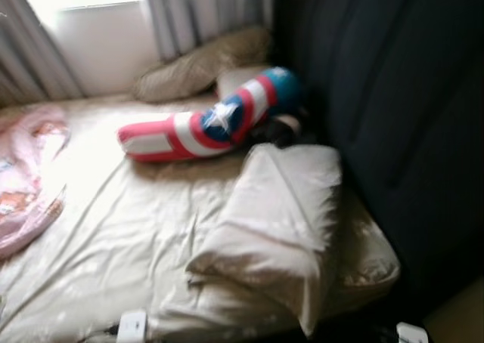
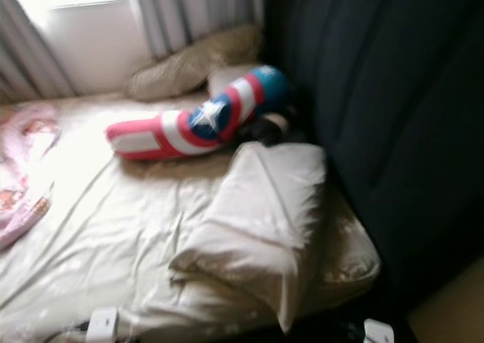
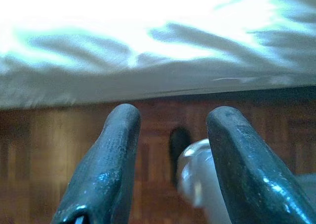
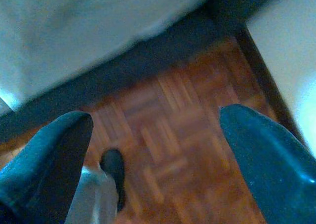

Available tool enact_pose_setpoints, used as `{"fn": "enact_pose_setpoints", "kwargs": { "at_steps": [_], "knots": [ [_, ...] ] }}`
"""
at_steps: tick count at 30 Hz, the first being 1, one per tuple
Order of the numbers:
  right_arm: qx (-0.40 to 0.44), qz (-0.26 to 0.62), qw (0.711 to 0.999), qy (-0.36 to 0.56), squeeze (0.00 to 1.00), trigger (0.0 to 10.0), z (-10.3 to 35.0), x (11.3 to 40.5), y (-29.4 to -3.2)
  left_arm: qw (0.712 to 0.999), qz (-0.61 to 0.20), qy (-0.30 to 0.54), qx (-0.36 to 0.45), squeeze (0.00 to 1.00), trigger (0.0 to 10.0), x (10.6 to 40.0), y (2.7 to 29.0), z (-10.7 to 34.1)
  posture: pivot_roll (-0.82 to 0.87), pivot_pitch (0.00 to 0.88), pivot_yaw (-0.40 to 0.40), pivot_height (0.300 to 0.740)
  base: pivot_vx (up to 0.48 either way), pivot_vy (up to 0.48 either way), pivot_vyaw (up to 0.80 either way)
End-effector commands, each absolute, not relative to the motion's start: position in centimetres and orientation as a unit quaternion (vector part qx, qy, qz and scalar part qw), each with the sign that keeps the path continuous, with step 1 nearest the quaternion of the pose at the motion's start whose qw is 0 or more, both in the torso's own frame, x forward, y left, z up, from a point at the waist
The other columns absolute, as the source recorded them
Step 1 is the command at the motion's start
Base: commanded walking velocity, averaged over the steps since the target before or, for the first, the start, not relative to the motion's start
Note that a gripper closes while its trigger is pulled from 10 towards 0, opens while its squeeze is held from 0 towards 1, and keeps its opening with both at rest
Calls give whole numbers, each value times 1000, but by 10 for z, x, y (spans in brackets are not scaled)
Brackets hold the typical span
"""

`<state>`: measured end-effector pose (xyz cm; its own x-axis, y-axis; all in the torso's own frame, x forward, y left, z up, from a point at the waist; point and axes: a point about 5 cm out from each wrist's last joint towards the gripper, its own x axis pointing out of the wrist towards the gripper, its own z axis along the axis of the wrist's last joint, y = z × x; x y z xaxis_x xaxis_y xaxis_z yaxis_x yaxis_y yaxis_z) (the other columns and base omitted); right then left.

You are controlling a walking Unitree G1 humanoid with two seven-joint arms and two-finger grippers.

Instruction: Clean up the room

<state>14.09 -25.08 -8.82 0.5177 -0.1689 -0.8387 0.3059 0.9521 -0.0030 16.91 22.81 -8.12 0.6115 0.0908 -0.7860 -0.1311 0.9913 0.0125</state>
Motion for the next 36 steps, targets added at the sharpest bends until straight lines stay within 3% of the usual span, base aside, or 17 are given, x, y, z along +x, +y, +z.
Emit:
{"fn": "enact_pose_setpoints", "kwargs": {
  "at_steps": [1,10,17,18,19,20,23,24,31,36],
  "knots": [
    [83,-124,876,459,0,10000,-87,151,-241,890,77,449,-21,0,10000,159,239,-83,-2,0,-23,740,277,0,769],
    [102,-107,885,441,0,10000,-85,155,-238,894,85,440,-24,0,10000,157,240,-83,-12,0,-27,740,120,0,139],
    [118,-94,905,399,0,10000,-80,161,-238,911,80,404,-27,0,10000,175,221,-79,-10,0,-27,740,0,0,0],
    [131,-70,925,349,0,10000,-67,196,-218,916,84,391,-30,0,10000,181,222,-75,-10,0,-27,740,0,0,0],
    [131,-70,925,349,0,10000,-67,196,-218,916,84,391,-30,0,10000,181,222,-75,-10,0,-27,740,0,0,0],
    [146,-38,948,282,0,10000,-44,237,-199,925,88,369,-27,0,10000,193,229,-67,-10,0,-27,740,0,0,0],
    [139,-7,962,236,0,10000,-27,259,-190,938,94,332,-25,0,10000,213,237,-53,-12,0,-16,740,0,0,0],
    [134,4,969,207,0,10000,-18,268,-187,950,95,297,-19,0,10000,232,241,-38,-10,0,-19,740,0,0,0],
    [133,-8,980,149,0,10000,-1,281,-187,990,68,123,-2,0,10000,291,238,24,-2,0,-42,740,0,0,0],
    [112,-3,987,112,0,10000,8,284,-188,999,45,13,11,0,10000,305,226,55,1,18,-54,740,0,0,0]
  ]
}}
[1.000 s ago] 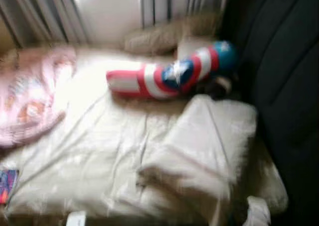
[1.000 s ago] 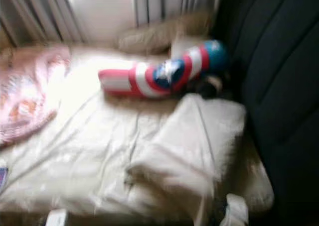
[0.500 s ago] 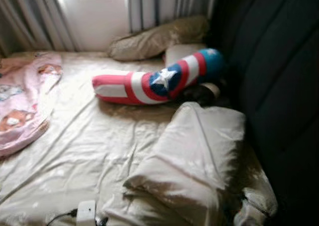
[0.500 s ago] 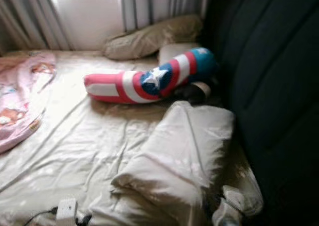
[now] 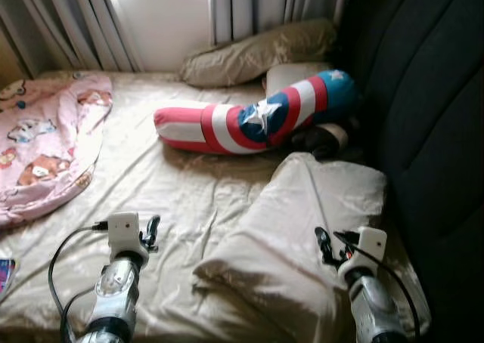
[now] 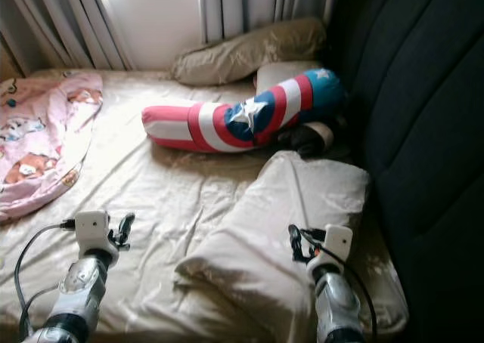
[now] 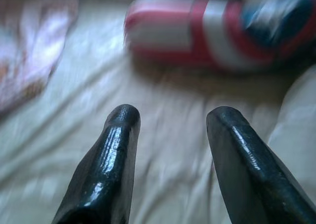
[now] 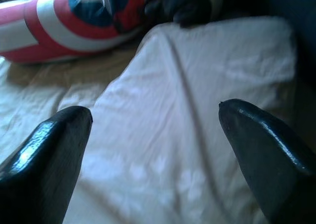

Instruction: Clean up the room

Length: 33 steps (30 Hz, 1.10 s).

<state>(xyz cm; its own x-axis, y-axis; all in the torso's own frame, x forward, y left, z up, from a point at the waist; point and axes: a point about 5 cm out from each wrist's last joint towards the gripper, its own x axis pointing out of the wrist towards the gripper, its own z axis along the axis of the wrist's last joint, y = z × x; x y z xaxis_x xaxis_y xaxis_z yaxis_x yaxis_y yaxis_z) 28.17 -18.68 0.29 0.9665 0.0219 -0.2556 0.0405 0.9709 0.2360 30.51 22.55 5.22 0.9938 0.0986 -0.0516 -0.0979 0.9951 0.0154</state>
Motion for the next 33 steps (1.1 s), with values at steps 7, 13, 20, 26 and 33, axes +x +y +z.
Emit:
{"fn": "enact_pose_setpoints", "kwargs": {
  "at_steps": [7,13,20,26,33],
  "knots": [
    [67,-13,995,70,0,10000,14,275,-203,999,16,-33,11,0,10000,302,204,65,-33,57,-45,740,0,0,0],
    [76,-44,995,55,0,10000,15,270,-207,998,11,-58,8,0,10000,302,204,78,1,84,-41,740,0,0,0],
    [59,-62,995,56,0,10000,16,270,-206,998,1,-55,11,0,10000,299,203,80,-16,89,-26,740,0,0,0],
    [47,-69,995,63,0,10000,19,270,-213,998,-3,-64,5,0,10000,299,200,87,-25,84,-33,730,0,0,0],
    [30,-42,997,52,0,10000,21,269,-209,999,-3,-49,10,0,10000,291,208,81,-3,79,-55,715,0,0,0]
  ]
}}
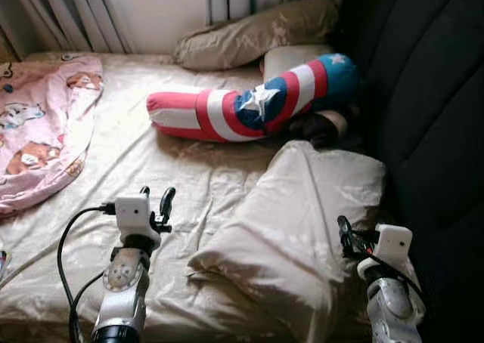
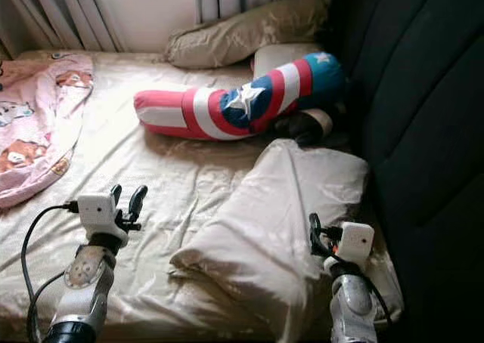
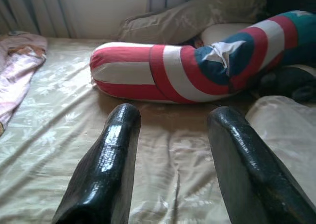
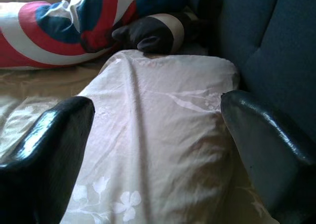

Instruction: Clean up the room

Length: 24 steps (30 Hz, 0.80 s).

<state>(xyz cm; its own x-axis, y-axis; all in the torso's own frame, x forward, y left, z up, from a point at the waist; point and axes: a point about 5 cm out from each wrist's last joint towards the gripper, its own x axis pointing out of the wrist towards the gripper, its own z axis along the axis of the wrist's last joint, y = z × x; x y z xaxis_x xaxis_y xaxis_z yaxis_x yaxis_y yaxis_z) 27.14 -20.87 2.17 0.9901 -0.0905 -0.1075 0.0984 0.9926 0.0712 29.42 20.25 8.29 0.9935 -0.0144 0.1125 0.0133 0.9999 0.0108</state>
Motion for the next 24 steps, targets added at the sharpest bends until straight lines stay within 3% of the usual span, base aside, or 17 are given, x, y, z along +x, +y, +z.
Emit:
{"fn": "enact_pose_setpoints", "kwargs": {
  "at_steps": [1,7,15,24],
  "knots": [
    [30,-40,997,54,0,10000,20,268,-208,999,6,-47,9,0,10000,289,212,80,1,72,-56,715,0,0,0],
    [22,-28,997,75,0,10000,20,272,-206,999,9,-48,3,0,10000,288,219,86,3,114,-59,715,0,0,0],
    [30,-27,997,71,0,10000,20,270,-203,999,4,-42,-5,0,10000,286,220,86,8,162,-59,671,0,0,0],
    [36,-28,996,74,0,10000,20,268,-199,999,-1,-36,-3,0,10000,286,228,91,10,184,-52,671,0,0,0]
  ]
}}
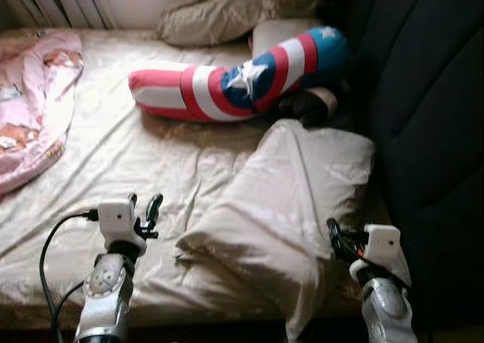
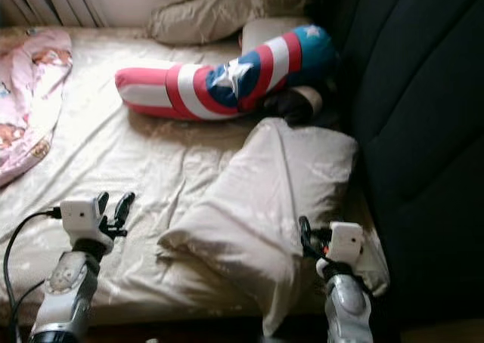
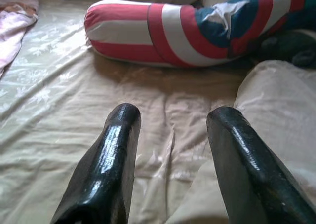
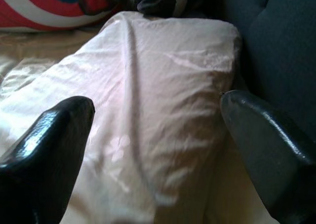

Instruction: Clean up the room

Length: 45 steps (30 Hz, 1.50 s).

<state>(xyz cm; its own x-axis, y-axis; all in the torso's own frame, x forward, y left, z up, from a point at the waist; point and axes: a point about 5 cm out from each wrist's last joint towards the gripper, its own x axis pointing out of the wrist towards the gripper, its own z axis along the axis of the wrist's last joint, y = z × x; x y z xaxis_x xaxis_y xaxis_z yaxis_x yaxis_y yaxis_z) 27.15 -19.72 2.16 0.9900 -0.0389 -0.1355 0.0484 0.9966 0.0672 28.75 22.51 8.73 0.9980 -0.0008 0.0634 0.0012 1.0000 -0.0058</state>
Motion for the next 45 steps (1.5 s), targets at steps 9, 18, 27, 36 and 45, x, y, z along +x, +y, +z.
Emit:
{"fn": "enact_pose_setpoints", "kwargs": {
  "at_steps": [9,18,27,36,45],
  "knots": [
    [42,-20,996,71,0,10000,21,268,-199,999,-5,-32,-5,0,10000,286,228,92,8,186,-56,651,0,0,0],
    [44,-16,996,72,0,10000,24,270,-200,1000,-7,-30,-6,0,10000,285,227,93,6,187,-61,651,0,0,0],
    [50,0,995,83,0,10000,21,269,-196,1000,-10,-21,-7,0,10000,280,219,88,13,189,-67,651,0,0,0],
    [58,12,995,85,0,10000,21,269,-192,1000,-2,-22,-2,0,10000,281,218,90,11,189,-65,651,0,0,0],
    [70,19,994,87,0,10000,20,266,-187,999,-24,-20,25,0,10000,281,212,92,22,191,-62,651,0,0,0]
  ]
}}
